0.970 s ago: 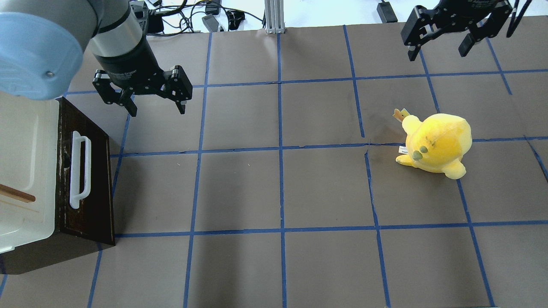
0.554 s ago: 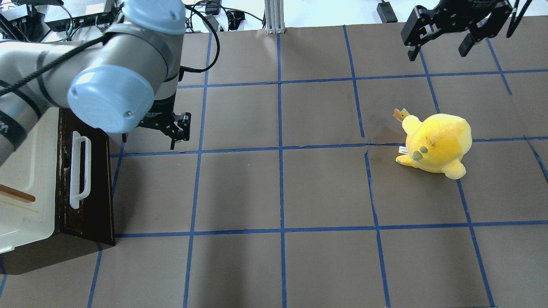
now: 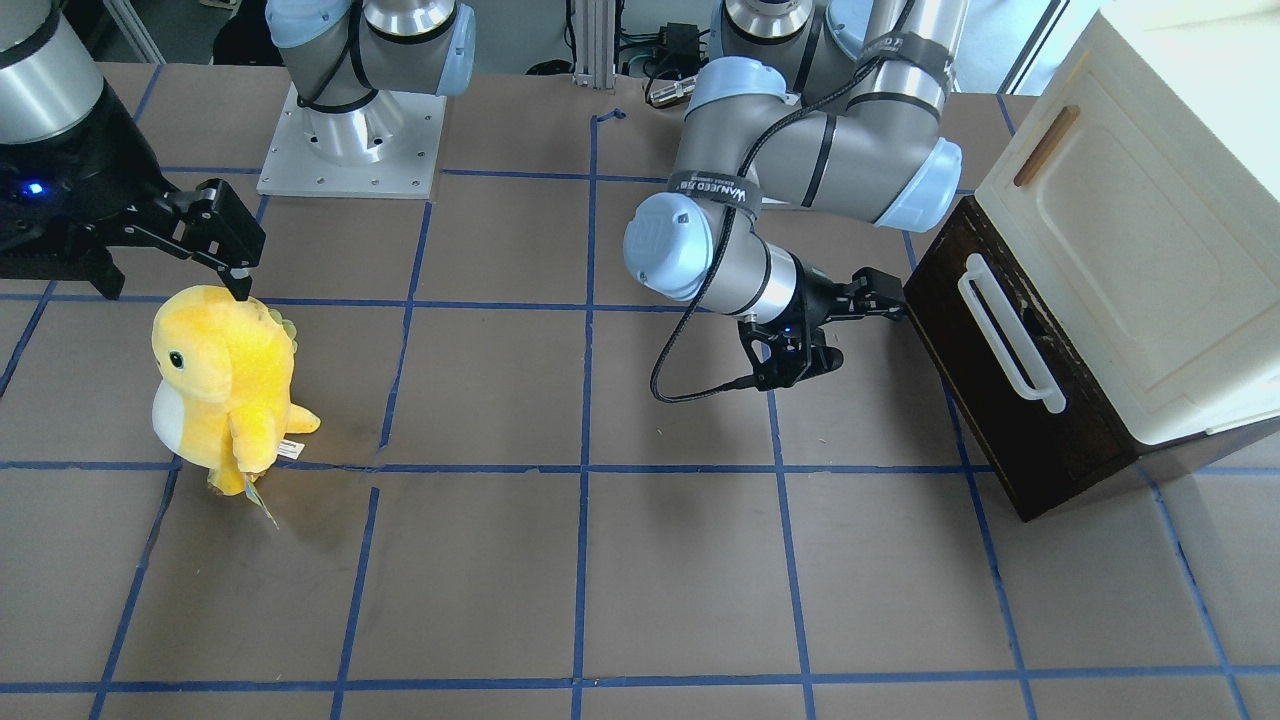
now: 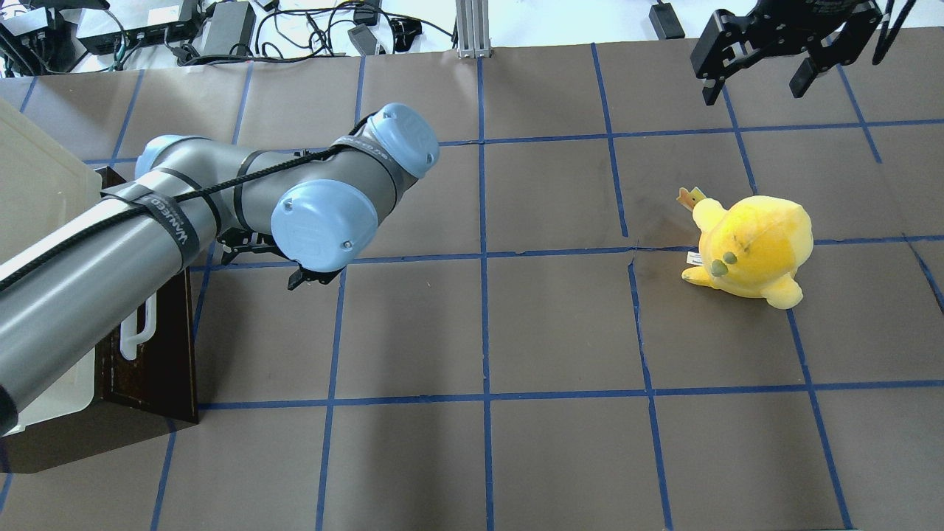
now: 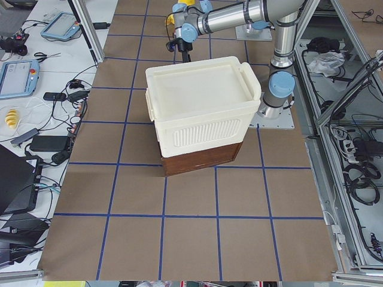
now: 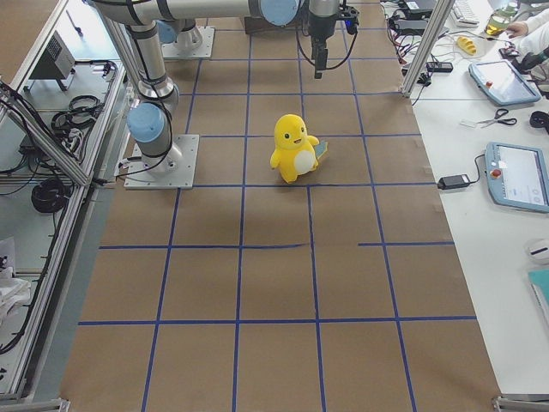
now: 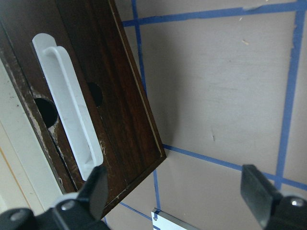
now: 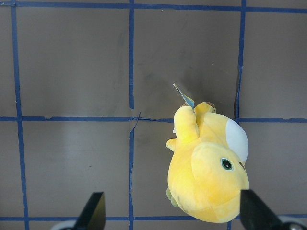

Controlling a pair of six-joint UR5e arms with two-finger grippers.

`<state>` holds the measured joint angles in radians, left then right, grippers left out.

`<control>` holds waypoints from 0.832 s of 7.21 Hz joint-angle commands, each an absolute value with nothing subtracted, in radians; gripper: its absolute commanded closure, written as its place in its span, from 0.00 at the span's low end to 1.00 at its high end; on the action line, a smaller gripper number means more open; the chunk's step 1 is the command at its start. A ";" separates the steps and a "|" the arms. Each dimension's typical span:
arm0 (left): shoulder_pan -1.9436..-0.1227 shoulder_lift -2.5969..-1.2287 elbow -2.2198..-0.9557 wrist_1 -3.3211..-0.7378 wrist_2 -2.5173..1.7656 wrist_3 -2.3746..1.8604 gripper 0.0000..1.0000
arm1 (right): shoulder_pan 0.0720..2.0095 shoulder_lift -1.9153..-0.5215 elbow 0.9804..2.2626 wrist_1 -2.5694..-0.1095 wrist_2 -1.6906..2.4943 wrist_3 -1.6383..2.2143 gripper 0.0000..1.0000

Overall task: Pull drawer sideways
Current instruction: 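Lower the left gripper down onto the white drawer handle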

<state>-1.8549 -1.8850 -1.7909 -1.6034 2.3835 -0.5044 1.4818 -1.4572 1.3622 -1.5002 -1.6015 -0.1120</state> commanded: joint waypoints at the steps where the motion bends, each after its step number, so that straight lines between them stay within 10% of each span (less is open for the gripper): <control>1: -1.858 -1.942 -1.874 -1.629 2.569 -0.561 0.00 | 1.482 -1.457 1.362 -1.500 -1.601 -0.112 0.00; 6: -1.792 -1.988 -1.901 -1.758 2.781 -0.578 0.00 | 1.482 -1.457 1.362 -1.499 -1.601 -0.112 0.00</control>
<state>-1.8271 -1.9864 -1.9013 -1.7080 2.7476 -0.5720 1.4818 -1.4573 1.3622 -1.5000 -1.6015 -0.1120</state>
